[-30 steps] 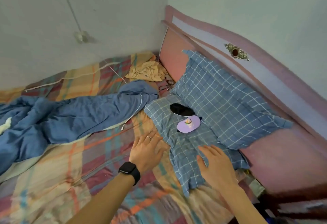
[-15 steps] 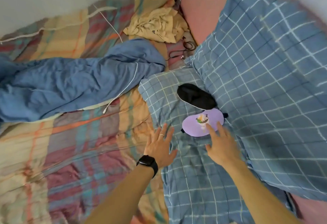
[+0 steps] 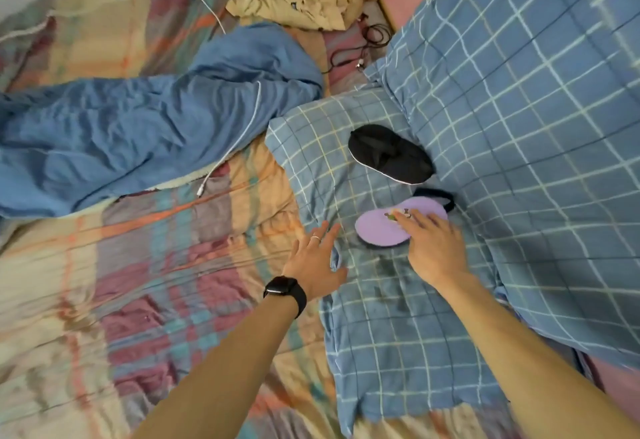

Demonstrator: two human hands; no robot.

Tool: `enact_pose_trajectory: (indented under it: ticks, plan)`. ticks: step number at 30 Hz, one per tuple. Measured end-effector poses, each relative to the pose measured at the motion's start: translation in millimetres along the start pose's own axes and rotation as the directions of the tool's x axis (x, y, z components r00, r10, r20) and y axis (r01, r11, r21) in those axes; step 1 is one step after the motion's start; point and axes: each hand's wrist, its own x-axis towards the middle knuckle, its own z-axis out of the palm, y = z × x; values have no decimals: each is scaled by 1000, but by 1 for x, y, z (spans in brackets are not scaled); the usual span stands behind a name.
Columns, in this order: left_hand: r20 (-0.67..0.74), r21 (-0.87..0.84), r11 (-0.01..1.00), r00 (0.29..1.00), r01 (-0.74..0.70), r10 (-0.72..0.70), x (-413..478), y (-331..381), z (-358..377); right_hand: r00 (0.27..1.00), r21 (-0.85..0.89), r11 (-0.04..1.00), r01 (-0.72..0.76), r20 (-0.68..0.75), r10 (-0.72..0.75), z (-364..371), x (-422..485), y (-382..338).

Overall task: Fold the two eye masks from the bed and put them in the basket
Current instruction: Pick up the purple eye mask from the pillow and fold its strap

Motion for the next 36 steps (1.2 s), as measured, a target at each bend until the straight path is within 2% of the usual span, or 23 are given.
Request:
enact_pose_trajectory:
  ticks: [2,4,6,9,12,14,16,18,22,23,26,31,32,36]
  plan:
    - [-24,-245,969,998,44,-51,-30,8,-27,999,215,976,38,-26,-33,-18,-31,-15]
    - [-63,-383,923,996,33,-62,-64,14,-54,999,457,888,45,-32,-34,-41,-67,-37]
    - [-70,-442,897,997,2,-36,-103,16,-79,999,579,814,38,-7,-42,-60,-105,-61]
    - [-6,-469,883,1000,-19,18,-161,11,-106,994,683,730,20,65,-88,-77,-157,-98]
    - [-19,-454,888,998,-66,65,-217,2,-124,983,846,524,-93,161,-85,-88,-197,-136]
    - [-76,-508,859,997,-54,18,-252,-6,-133,981,910,380,-164,193,-37,-95,-223,-162]
    - [-117,-530,847,993,-36,-31,-282,-19,-136,982,913,363,-184,183,38,-96,-247,-185]
    - [-187,-479,877,980,-35,-63,-308,-33,-139,979,913,354,-203,183,90,-96,-270,-208]
    - [-269,-479,873,962,-89,-49,-359,-60,-146,978,963,174,-205,207,11,-110,-324,-264]
    - [-264,-488,867,964,-105,-32,-371,-67,-147,978,967,164,-195,205,-45,-116,-338,-280]
    - [-262,-507,850,965,-141,4,-406,-89,-149,986,952,298,-64,106,-126,-115,-362,-323]
    - [-263,-629,754,964,-191,25,-456,-128,-148,995,914,404,30,12,-101,-100,-387,-379]
    - [-263,-644,739,964,-199,31,-461,-133,-147,996,908,417,46,-7,-94,-99,-390,-385]
    - [-317,-664,723,948,-191,-41,-483,-165,-143,998,933,359,36,-14,-63,-101,-407,-409]
